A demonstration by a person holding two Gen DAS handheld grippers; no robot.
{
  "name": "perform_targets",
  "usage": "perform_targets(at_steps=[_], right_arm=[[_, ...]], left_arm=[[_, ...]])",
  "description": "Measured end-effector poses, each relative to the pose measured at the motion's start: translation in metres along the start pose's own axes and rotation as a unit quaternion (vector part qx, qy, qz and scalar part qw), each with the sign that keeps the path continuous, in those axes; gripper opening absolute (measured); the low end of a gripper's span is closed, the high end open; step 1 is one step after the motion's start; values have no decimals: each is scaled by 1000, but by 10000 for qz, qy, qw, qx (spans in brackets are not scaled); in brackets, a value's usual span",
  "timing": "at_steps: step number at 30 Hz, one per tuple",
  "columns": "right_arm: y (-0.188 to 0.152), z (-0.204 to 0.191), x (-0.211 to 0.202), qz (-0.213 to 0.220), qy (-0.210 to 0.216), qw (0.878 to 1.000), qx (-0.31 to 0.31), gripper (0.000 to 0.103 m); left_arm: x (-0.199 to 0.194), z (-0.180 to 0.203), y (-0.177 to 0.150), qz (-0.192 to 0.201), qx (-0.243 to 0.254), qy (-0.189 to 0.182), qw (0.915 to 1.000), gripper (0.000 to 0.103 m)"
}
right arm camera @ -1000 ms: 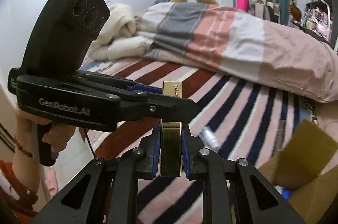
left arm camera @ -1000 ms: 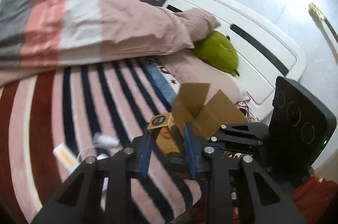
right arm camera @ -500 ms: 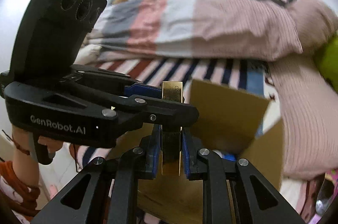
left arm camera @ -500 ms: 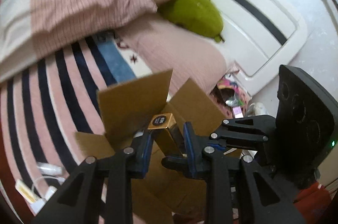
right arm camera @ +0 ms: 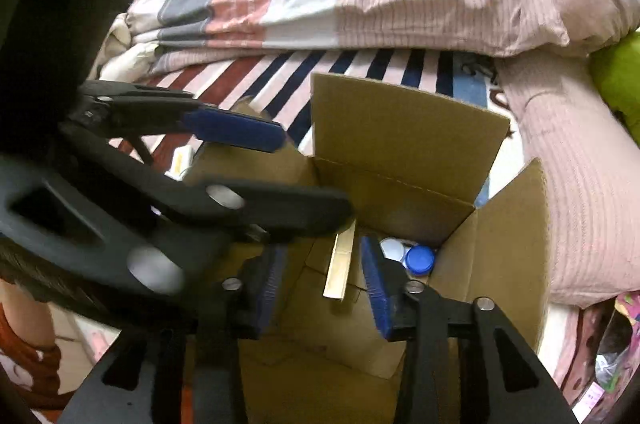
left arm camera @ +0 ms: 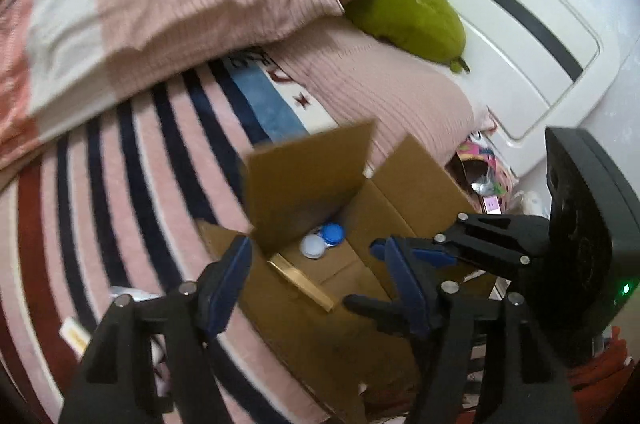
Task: Organize rigid objects
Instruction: 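Lower the gold box into the cardboard box and release it, then grasp the lilac box by its end with the right gripper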
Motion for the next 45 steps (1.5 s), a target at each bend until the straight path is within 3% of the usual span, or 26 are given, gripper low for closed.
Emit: perform_targets(at_steps=[3, 5, 7, 9, 12, 15, 21, 26, 28, 32, 39, 41, 45], right_arm=[[8, -13, -10, 310, 123, 9994, -25, 35], [15, -34, -21, 582, 451, 9972, -111, 42], [21, -58, -26, 779, 720, 9939, -297, 55], [25, -94, -26, 925, 1051, 9882, -628, 55], [21, -147, -13, 818, 1590, 9780, -1076, 55], [13, -184, 16, 578, 1831, 9716, -1384, 55], [-11, -206, 92, 308, 1626, 9741, -1540, 55], [-16, -201, 139, 90, 1297, 9794, -1546, 55], [-19, -200, 153, -80, 1363, 9793, -1495, 55], [-34, -200, 155, -426, 1664, 9765, -1304, 55], [-59, -215, 140, -623, 2033, 9632, -1645, 55], [-62, -216, 142, -622, 1958, 9615, -1826, 55], [-64, -215, 152, -590, 1830, 9589, -2088, 71]], left_arm=[[-38, -23, 2, 386, -38, 315, 9988, 75], [-60, -41, -2, 606, -91, 529, 9967, 81], [-86, -64, -11, 801, -194, 823, 9932, 83], [-106, -90, -25, 928, -375, 1147, 9883, 83], [-129, -125, -51, 1061, -571, 1562, 9804, 83], [-147, -159, -84, 1152, -807, 1855, 9725, 83], [-158, -197, -135, 1163, -1163, 2076, 9643, 83], [-160, -204, -159, 1205, -1392, 1929, 9638, 83], [-157, -207, -165, 1194, -1447, 1928, 9632, 83], [-152, -209, -171, 1123, -1479, 1948, 9631, 83], [-148, -205, -176, 1071, -1471, 1898, 9648, 83], [-149, -205, -178, 1056, -1507, 1905, 9643, 83], [-151, -207, -182, 1046, -1560, 1941, 9628, 83]])
Point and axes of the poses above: each gripper's, at about its wrist camera, not at the fingertips, and x roughly the way its jaws point, z to its right, y to its top, the point moved 6 cm from there along x, roughly the way its jaws point, and after that the axes turned 12 degrees about z, right-handed, at the moved point
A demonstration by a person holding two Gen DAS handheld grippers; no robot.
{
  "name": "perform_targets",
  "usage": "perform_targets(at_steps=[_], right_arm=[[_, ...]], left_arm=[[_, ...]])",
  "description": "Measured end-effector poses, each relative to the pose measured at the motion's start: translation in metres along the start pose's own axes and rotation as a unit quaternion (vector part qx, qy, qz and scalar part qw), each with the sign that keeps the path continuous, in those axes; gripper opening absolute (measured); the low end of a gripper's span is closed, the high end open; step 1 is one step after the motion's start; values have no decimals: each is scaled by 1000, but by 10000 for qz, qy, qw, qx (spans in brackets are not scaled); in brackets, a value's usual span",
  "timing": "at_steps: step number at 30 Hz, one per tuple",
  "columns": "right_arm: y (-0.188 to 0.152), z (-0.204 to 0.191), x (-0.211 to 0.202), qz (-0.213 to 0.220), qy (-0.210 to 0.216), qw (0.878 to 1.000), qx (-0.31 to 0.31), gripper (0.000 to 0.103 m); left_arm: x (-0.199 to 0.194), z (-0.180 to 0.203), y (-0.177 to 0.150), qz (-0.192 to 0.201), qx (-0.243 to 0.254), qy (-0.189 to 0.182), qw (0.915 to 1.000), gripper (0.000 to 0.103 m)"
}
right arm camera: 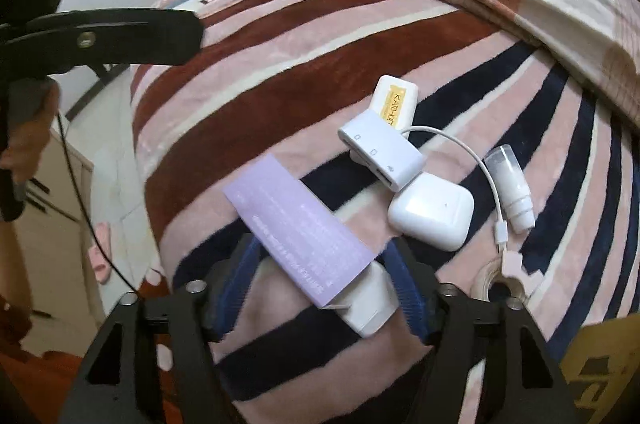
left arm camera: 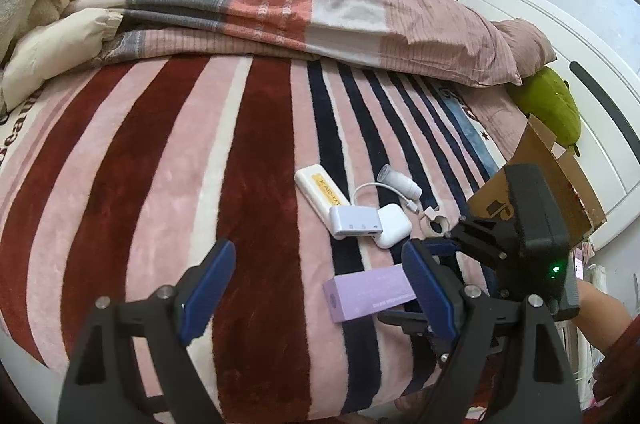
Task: Organize rigid objects
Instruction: 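Grasp the lilac box by its end with the right gripper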
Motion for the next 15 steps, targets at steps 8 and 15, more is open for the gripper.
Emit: perform_targets(at_steps=[8, 15], right_arm=[[-6, -7, 18, -283, 272, 9981, -478, 73], [-15, -4, 8, -214, 581, 9979, -191, 59]], left_arm=[[2, -4, -6, -86, -55, 45, 9999, 83], [7, 1, -11, -206, -52, 4, 9998, 83]])
Point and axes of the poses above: each gripper's, at about its wrist camera, not at the fingertips, and x roughly the way its jaws point, z to its right, y to its top, the point moved 6 cm from there along x, roughly the way its jaws point, and after that the axes turned 12 degrees about z, right-handed, at the moved point
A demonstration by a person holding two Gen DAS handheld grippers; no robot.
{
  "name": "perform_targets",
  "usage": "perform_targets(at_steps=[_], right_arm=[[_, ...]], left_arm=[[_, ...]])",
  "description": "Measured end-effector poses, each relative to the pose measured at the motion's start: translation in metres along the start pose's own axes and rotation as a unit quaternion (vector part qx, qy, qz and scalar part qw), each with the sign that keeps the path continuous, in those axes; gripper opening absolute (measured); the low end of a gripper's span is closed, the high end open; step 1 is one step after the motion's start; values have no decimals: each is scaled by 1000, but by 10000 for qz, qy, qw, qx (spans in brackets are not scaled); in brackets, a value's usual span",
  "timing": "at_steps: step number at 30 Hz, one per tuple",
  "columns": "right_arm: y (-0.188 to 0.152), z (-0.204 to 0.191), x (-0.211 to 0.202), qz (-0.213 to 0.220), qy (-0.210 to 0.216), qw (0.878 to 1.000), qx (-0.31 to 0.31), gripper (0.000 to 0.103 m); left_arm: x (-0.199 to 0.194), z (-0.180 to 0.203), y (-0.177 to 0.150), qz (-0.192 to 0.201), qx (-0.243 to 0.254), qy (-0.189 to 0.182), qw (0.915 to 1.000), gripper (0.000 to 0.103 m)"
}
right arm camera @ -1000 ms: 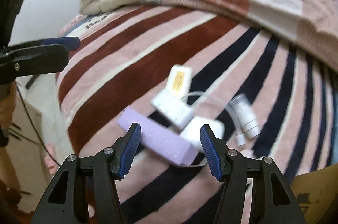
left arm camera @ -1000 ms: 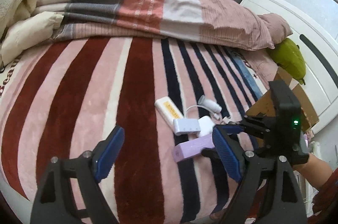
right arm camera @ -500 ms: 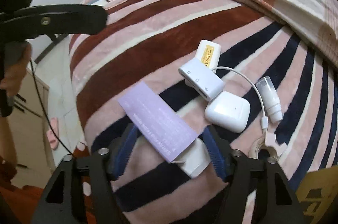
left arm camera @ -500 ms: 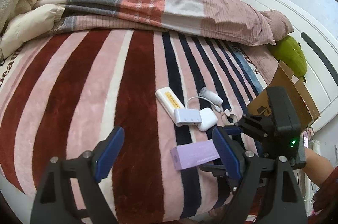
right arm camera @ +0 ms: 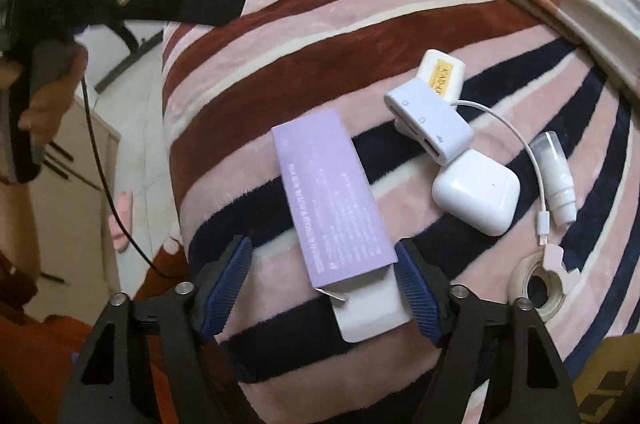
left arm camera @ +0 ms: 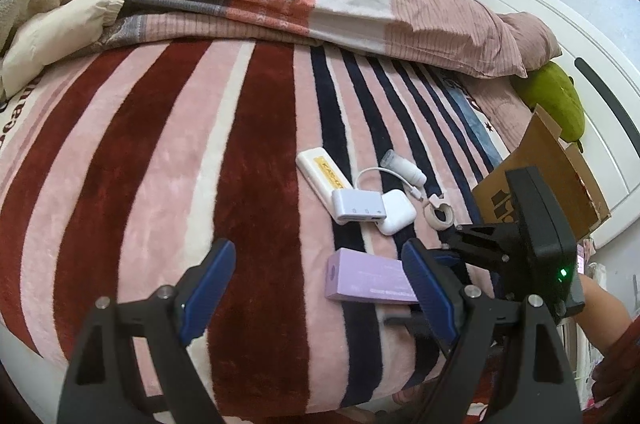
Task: Organize rigid objects
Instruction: 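Grasp the lilac box by its end with the right gripper, then drop the lilac box into the cardboard box with the right gripper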
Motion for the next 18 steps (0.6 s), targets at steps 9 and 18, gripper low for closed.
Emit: perform_targets(at_steps=[9, 18], right_arm=[[21, 4, -19, 484, -465, 9977, 47, 33], [64, -21, -102, 1080, -503, 9928, -73, 33]], left_arm=[[0, 21, 6, -52, 57, -386, 9992, 83], [-12, 87, 57, 337, 169, -1565, 9870, 55]])
Point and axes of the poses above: each gripper's, at about its wrist camera, not at the fingertips, and x roughly the way its jaws point, z to its right, y to its top, the point moved 6 cm from there along x, roughly the way its jaws point, and after that the axes turned 12 degrees about z, right-handed, at the moved point
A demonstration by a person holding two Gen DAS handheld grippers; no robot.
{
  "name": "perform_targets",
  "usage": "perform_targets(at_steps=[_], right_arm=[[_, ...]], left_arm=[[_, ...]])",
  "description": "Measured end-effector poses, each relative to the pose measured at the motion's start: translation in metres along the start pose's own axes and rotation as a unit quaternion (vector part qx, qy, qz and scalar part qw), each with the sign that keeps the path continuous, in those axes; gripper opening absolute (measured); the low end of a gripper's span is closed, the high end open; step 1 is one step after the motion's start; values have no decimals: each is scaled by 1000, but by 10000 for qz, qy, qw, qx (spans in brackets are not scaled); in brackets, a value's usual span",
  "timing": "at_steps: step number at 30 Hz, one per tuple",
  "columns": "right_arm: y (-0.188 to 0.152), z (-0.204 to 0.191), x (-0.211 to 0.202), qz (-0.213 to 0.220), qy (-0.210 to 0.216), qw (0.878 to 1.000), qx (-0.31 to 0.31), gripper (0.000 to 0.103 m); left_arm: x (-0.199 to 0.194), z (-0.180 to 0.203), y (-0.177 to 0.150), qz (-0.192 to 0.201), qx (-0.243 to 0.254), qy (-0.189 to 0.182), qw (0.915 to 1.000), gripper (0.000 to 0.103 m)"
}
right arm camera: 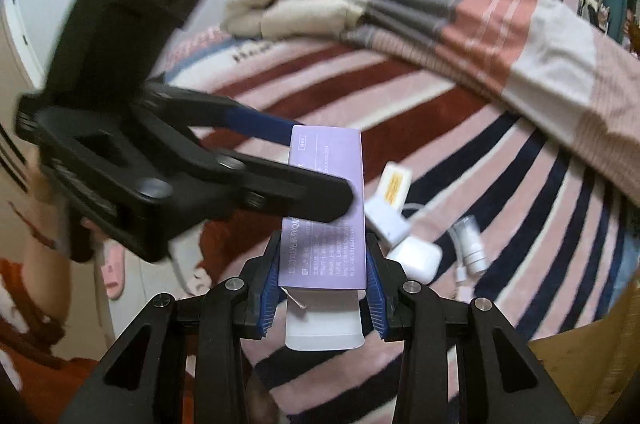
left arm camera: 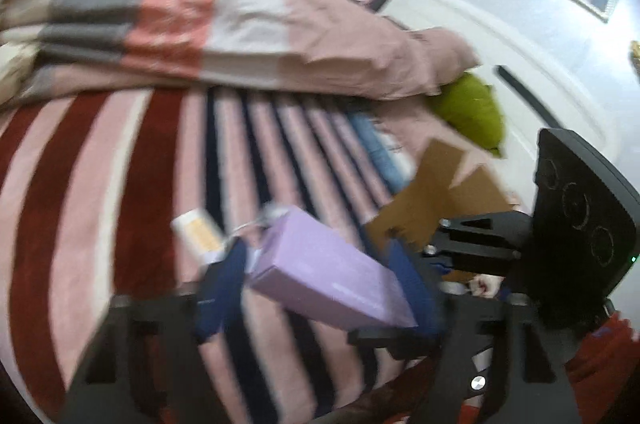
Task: Organize rigid objects
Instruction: 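Drop the lilac box into the cardboard box with the right gripper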
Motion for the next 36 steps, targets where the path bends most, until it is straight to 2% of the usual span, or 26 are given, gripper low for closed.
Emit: perform_targets(at_steps=[5, 11, 15, 19, 24, 26, 28, 30, 31, 35, 36], right_arm=[[17, 19, -42, 255, -247, 9994, 54, 32], [19, 58, -95, 423, -788, 9957, 246, 32], [3, 90, -135, 422, -1163, 9912, 478, 32], [-22, 121, -159, 286, -1413, 9857, 874, 31], [-59, 148, -170, 16, -1600, 9794, 1231, 31], [-70, 155, -168, -135, -1650, 9773, 1319, 31], [-78, 159, -167, -254, -1708, 9751, 1389, 33], [-86, 164, -166, -413, -1895, 9701, 1458, 36], [-88, 165, -164, -486, -1928, 9691, 1460, 42], [-90, 164, -165, -509, -1984, 9686, 1409, 48], [-88, 163, -164, -483, -1986, 9690, 1390, 55]], left_arm=[[18, 46, 30, 97, 325, -283, 9990, 52], [65, 109, 51, -151, 615, -783, 9949, 52], [105, 153, 49, -514, 797, -1031, 9901, 52], [140, 179, 35, -967, 869, -1148, 9848, 52], [173, 195, 16, -1464, 971, -1061, 9787, 52], [180, 198, 12, -1586, 1099, -881, 9772, 53], [183, 199, 10, -1653, 1199, -732, 9762, 63], [181, 202, 11, -1602, 1226, -734, 9767, 74], [178, 202, 13, -1532, 1271, -702, 9775, 77], [164, 194, 20, -1336, 1312, -547, 9808, 78], [157, 189, 23, -1265, 1288, -489, 9824, 78]])
Point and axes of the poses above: each gripper's, at about its wrist camera, not at the fingertips, and x roughly the way its jaws point, z to its right, y to its top, the point moved 6 cm from there along x, roughly the way its jaws point, and after that the axes turned 12 degrees about z, right-handed, at the moved point
